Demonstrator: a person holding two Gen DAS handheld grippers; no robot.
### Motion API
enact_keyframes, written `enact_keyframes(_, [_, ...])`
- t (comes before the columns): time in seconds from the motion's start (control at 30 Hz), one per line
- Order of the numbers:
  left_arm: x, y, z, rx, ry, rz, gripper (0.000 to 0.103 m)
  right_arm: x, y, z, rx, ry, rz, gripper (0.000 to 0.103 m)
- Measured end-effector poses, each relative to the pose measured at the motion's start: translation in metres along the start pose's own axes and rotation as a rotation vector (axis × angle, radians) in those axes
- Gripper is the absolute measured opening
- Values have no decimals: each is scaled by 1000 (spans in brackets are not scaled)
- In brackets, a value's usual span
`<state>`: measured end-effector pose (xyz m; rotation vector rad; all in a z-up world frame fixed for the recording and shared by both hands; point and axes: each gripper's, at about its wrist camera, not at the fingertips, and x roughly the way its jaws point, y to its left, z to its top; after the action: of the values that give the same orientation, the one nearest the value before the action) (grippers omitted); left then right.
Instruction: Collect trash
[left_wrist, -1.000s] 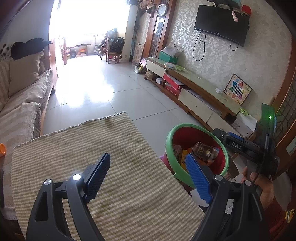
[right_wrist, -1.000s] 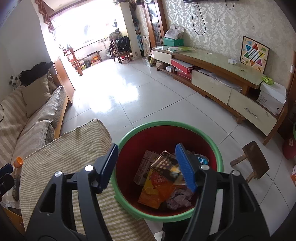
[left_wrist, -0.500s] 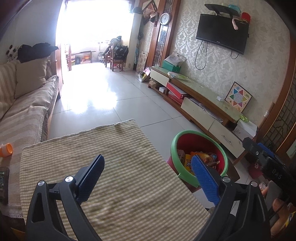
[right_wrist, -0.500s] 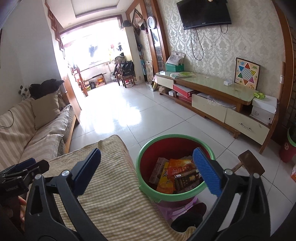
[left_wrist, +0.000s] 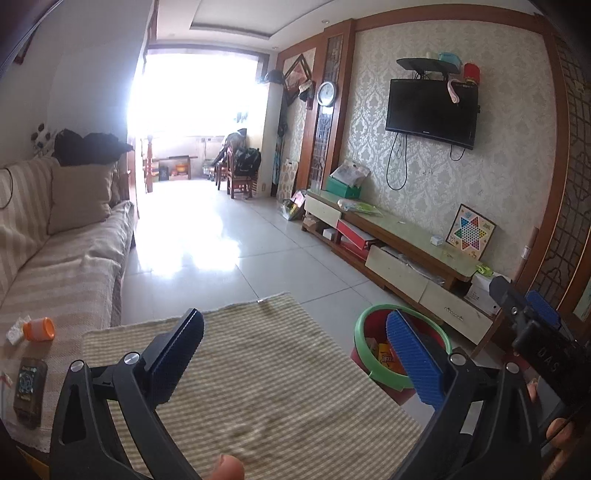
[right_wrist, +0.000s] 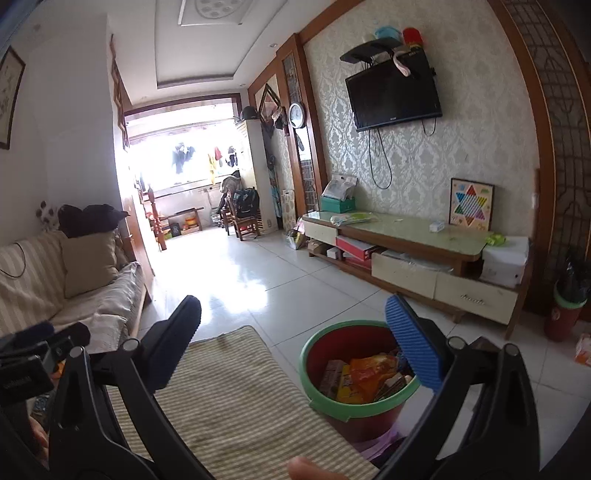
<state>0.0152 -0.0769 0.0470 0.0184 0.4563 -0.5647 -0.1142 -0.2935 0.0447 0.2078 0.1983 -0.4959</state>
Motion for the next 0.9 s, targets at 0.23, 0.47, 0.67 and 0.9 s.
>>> enact_keyframes(0.23, [-12, 7, 14, -52, -9, -66, 95, -16, 6, 6, -3, -41, -54, 98])
enact_keyframes(0.47, [-15, 13, 9, -92, -42, 0, 95, -17, 3, -2, 8, -8, -88, 98])
enact_keyframes(0.67, [-9, 8, 7, -65, -15, -13, 95, -17, 3, -4, 12, 4, -94, 98])
enact_keyframes(0.9, [-7, 6, 7, -58, -6, -13, 95, -13, 6, -6, 7, 14, -99, 98])
